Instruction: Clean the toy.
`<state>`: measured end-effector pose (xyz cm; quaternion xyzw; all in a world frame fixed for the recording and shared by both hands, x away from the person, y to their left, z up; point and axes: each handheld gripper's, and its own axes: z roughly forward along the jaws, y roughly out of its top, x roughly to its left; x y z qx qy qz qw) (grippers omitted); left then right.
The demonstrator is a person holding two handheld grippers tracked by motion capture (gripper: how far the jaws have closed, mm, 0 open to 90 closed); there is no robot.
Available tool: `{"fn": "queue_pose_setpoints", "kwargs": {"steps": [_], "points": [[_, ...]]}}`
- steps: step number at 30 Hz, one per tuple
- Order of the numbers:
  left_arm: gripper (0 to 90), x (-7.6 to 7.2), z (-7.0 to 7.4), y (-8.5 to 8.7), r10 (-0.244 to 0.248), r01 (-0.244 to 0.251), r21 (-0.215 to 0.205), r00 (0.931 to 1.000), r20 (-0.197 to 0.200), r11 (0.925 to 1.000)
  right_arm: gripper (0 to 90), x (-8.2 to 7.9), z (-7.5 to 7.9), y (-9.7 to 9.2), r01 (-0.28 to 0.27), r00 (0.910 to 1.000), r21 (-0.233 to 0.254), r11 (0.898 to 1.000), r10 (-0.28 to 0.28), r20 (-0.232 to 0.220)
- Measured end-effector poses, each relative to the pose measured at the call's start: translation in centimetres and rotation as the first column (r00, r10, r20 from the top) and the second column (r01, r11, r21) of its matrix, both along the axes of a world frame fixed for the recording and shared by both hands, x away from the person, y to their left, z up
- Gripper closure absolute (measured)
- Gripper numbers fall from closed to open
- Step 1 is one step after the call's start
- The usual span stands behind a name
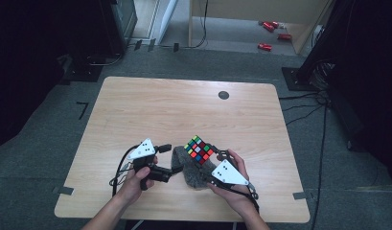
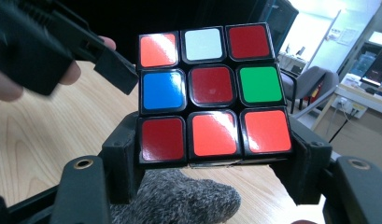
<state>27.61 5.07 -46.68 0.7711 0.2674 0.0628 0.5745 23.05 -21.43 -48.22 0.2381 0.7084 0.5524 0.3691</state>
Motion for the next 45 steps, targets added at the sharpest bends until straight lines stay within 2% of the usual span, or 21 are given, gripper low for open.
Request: {"fn": "queue_pose_setpoints", "kwargs": {"steps": [2, 4, 6, 7, 12, 15, 17, 18, 19, 21, 24, 27, 28, 31, 33, 34, 35, 37, 40, 43, 45], "points": [[8.4, -0.1, -0.4, -0.2, 0.047, -0.048, 0.033, 0.9981, 0.041, 0.9983, 34.4, 0.0, 0.1, 0.0, 0.005, 0.9999, 0.015, 1.000, -0.004, -0.010], [8.5, -0.1, -0.8, -0.3, 0.045, -0.047, 0.045, 0.9974, 0.056, 0.9979, 34.4, 0.0, 0.3, -0.1, 0.012, 0.9995, 0.039, 0.999, -0.011, -0.030], [13.0, -0.2, -1.1, -0.5, 0.036, -0.044, 0.082, 0.9944, 0.100, 0.9956, 34.4, 0.1, 0.4, -0.1, 0.010, 0.9990, 0.060, 0.998, -0.007, -0.043], [16.9, -0.3, -1.2, -0.7, 0.039, -0.054, 0.114, 0.9904, 0.133, 0.9920, 34.4, 0.0, 0.5, -0.1, 0.014, 0.9984, 0.072, 0.997, -0.010, -0.056], [16.6, -0.6, -1.4, -1.3, 0.077, -0.111, 0.159, 0.9753, 0.207, 0.9811, 34.4, -0.3, 1.0, 0.2, -0.006, 0.9943, 0.118, 0.993, 0.018, -0.105], [16.6, -0.8, -1.6, -1.5, 0.063, -0.105, 0.162, 0.9681, 0.242, 0.9812, 34.4, -0.5, 1.2, 0.6, -0.020, 0.9883, 0.151, 0.988, 0.043, -0.147], [16.7, -0.9, -1.8, -1.7, 0.036, -0.089, 0.176, 0.9575, 0.286, 0.9803, 34.4, -0.6, 1.3, 0.9, -0.026, 0.9857, 0.161, 0.987, 0.052, -0.160], [16.6, -1.0, -1.9, -1.8, 0.020, -0.073, 0.166, 0.9542, 0.298, 0.9834, 34.4, -0.7, 1.3, 1.1, -0.031, 0.9848, 0.165, 0.986, 0.058, -0.163], [16.3, -1.1, -1.9, -1.9, 0.009, -0.065, 0.174, 0.9526, 0.304, 0.9827, 34.4, -0.8, 1.4, 1.2, -0.031, 0.9838, 0.169, 0.985, 0.060, -0.169], [16.3, -1.2, -2.0, -2.1, -0.006, -0.043, 0.165, 0.9570, 0.290, 0.9853, 34.4, -0.8, 1.4, 1.4, -0.032, 0.9820, 0.181, 0.983, 0.064, -0.178], [16.3, -1.3, -1.9, -2.2, -0.010, -0.038, 0.152, 0.9534, 0.302, 0.9876, 34.4, -0.8, 1.3, 1.6, -0.031, 0.9741, 0.201, 0.979, 0.075, -0.214], [16.2, -1.2, -1.9, -2.1, -0.008, -0.028, 0.117, 0.9558, 0.294, 0.9927, 34.4, -0.8, 1.0, 1.8, -0.021, 0.9648, 0.213, 0.977, 0.076, -0.252], [16.2, -1.2, -1.8, -2.1, -0.015, -0.015, 0.104, 0.9607, 0.277, 0.9945, 34.4, -0.9, 1.0, 1.8, -0.014, 0.9639, 0.219, 0.976, 0.072, -0.256], [16.6, -1.3, -1.9, -2.3, -0.033, -0.001, 0.126, 0.9625, 0.269, 0.9920, 34.4, -0.8, 1.1, 1.9, -0.014, 0.9521, 0.242, 0.970, 0.087, -0.293], [14.8, -1.5, -1.7, -2.4, -0.054, 0.030, 0.105, 0.9715, 0.231, 0.9940, 34.4, -0.9, 1.1, 2.0, -0.019, 0.9433, 0.255, 0.967, 0.101, -0.316], [14.8, -1.6, -1.7, -2.4, -0.067, 0.048, 0.088, 0.9698, 0.235, 0.9950, 34.4, -0.9, 1.1, 2.1, -0.017, 0.9379, 0.256, 0.967, 0.105, -0.331], [14.8, -1.8, -1.5, -2.4, -0.086, 0.071, 0.068, 0.9631, 0.255, 0.9952, 34.4, -1.0, 1.1, 2.2, -0.015, 0.9340, 0.260, 0.965, 0.107, -0.341], [14.6, -2.1, -1.4, -2.5, -0.062, 0.043, 0.073, 0.9542, 0.292, 0.9964, 34.4, -1.0, 1.2, 2.1, -0.014, 0.9232, 0.282, 0.959, 0.120, -0.365], [14.9, -2.2, -1.4, -2.4, -0.067, 0.048, 0.070, 0.9492, 0.307, 0.9964, 34.4, -1.1, 1.5, 2.0, -0.001, 0.9073, 0.306, 0.952, 0.130, -0.400], [15.1, -2.4, -1.4, -2.5, -0.073, 0.050, 0.079, 0.9399, 0.334, 0.9956, 34.4, -1.1, 1.7, 2.0, 0.004, 0.8779, 0.316, 0.949, 0.148, -0.455], [17.7, -2.5, -1.5, -2.6, -0.069, 0.034, 0.102, 0.9307, 0.359, 0.9942, 34.4, -1.1, 1.7, 2.1, 0.007, 0.8693, 0.321, 0.947, 0.153, -0.470]]}}
